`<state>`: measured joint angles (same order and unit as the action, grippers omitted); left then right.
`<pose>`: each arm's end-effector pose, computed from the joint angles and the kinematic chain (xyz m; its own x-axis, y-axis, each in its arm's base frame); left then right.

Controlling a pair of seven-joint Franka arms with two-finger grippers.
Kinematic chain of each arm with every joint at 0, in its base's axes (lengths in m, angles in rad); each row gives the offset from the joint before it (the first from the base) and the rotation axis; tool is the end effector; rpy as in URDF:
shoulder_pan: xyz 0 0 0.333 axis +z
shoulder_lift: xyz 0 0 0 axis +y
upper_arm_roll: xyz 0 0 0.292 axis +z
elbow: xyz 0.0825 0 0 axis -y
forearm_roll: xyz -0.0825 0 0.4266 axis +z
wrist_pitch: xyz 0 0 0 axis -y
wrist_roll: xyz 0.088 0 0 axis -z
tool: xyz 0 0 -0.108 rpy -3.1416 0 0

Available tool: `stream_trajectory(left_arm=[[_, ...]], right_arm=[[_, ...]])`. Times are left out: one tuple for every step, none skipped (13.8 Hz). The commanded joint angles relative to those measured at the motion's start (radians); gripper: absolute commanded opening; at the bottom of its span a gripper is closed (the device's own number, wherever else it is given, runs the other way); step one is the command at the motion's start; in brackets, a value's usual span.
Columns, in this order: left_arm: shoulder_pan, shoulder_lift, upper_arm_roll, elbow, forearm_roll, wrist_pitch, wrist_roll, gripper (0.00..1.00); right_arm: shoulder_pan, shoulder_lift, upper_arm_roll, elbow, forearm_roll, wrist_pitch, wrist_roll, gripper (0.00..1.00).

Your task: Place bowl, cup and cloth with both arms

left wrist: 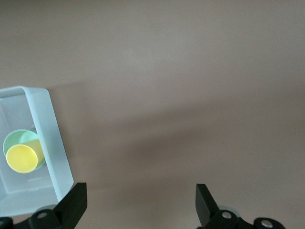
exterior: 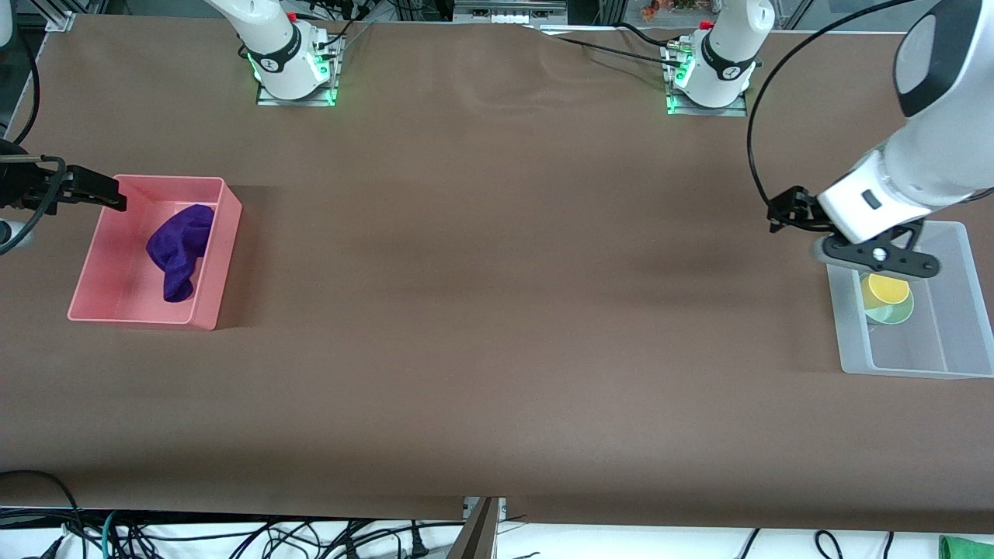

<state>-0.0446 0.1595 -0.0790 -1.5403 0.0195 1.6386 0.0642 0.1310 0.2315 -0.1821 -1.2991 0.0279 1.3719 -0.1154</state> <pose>0.6383 -0.0743 0.5222 0.9804 -0.1875 -0.0610 -0.1881 -0.9822 -0.0029 0.6391 -0.0159 0.5794 0.9855 0.0687 -0.1550 0.0688 -0.9976 -0.0042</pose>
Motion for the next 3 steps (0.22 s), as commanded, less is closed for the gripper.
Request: stream_trajectory(left_arm=[[-0.099, -0.132, 0.112, -0.205, -0.026, 0.125, -0.021, 1.0], [-0.101, -0.136, 0.116, -0.208, -0.026, 0.126, -0.018, 1.0], [-0.1, -0.135, 0.117, -0.207, -0.026, 0.126, -0.017, 1.0]], right_arm=[[-0.005, 0.0, 0.01, 0.007, -0.011, -0.004, 0.016, 1.0], [-0.005, 0.0, 0.01, 0.007, -0.011, -0.004, 0.016, 1.0], [-0.005, 0.0, 0.01, 0.007, -0.011, -0.004, 0.016, 1.0]])
